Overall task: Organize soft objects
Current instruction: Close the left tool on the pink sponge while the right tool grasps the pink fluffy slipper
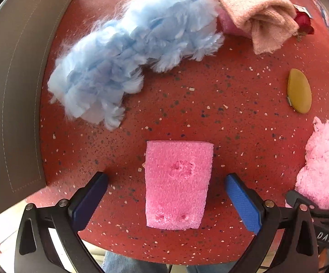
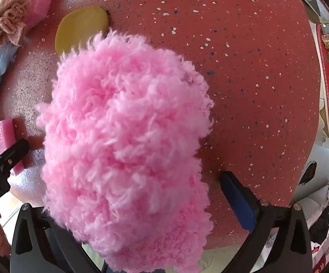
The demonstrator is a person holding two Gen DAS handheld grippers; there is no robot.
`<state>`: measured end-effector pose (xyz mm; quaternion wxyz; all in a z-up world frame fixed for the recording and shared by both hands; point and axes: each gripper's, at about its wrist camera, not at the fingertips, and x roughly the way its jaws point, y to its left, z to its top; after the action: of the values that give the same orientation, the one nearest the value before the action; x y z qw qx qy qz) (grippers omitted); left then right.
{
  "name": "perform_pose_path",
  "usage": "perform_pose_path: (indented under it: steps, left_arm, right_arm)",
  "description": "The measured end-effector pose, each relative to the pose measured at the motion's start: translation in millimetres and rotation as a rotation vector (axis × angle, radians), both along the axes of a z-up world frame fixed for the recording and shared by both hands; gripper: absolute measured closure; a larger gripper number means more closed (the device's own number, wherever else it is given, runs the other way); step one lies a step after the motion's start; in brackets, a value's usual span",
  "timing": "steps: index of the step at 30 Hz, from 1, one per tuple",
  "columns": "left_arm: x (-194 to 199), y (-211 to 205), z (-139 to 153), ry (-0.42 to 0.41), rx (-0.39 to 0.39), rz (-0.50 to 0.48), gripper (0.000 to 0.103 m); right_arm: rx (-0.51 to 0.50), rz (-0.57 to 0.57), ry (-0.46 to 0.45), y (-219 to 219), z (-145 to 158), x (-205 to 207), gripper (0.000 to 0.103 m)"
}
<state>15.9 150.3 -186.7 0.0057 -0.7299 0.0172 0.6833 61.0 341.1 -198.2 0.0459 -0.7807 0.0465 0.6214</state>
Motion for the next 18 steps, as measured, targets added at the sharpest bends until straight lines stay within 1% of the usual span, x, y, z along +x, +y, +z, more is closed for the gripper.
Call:
perform_pose_path:
  steps: [3,4,5,6,7,8,9,10,11,12,13,15,18]
  left_arm:
    - [1.1,-2.3,-0.4,-0.029,-0.003,0.037,0.000]
    - [1.8,-2.7,2.2,-0.043,-0.006,0.048,0.005]
    - [0.2,-3.8,1.9,-0.056,-0.009,0.058,0.014]
    - [-0.8,-3.4,2.9,-0.063,-0.003,0.061,0.020]
    - [-0.8,-3.5,4.1,-0.063,0.003,0.056,0.033]
    - [0.1,-2.5,5.9,-0.054,0.003,0.042,0.048]
    - [-0.3,2.4,11.1,-0.045,0.004,0.014,0.057]
    - [-0.6,6.9,14.8,-0.039,0.004,-0.012,0.059]
    - [-1.1,11.5,17.7,-0.039,0.004,-0.041,0.059]
    - [-1.9,16.0,20.0,-0.046,0.004,-0.070,0.059]
    - [-2.3,18.8,20.3,-0.058,0.001,-0.085,0.059]
    - [-2.8,20.1,25.1,-0.060,-0.002,-0.104,0.059]
    - [-4.0,21.4,37.6,-0.040,-0.006,-0.141,0.059]
  right_arm:
    - [0.004,0.002,0.026,0.5,0.7,2.3,0.000]
    - [0.006,0.002,0.031,0.3,1.7,3.2,0.000]
    - [0.007,-0.001,0.028,0.6,1.9,3.3,0.000]
    - [0.009,-0.009,0.022,1.6,2.4,3.8,0.001]
    - [0.006,-0.024,0.009,2.8,2.9,4.2,0.002]
    - [0.004,-0.031,0.006,4.1,7.4,4.8,0.006]
    - [0.003,-0.030,0.008,3.6,8.4,5.2,0.014]
    - [0.001,-0.018,0.017,2.6,12.6,5.1,0.019]
    - [0.002,0.002,0.028,0.5,17.7,4.9,0.032]
    - [0.003,0.019,0.035,-1.2,21.8,4.8,0.051]
    - [0.001,0.034,0.037,-2.6,24.7,4.8,0.055]
    - [-0.031,0.024,0.022,-0.5,26.3,6.5,0.057]
    - [-0.054,-0.006,0.018,6.3,31.4,10.8,0.057]
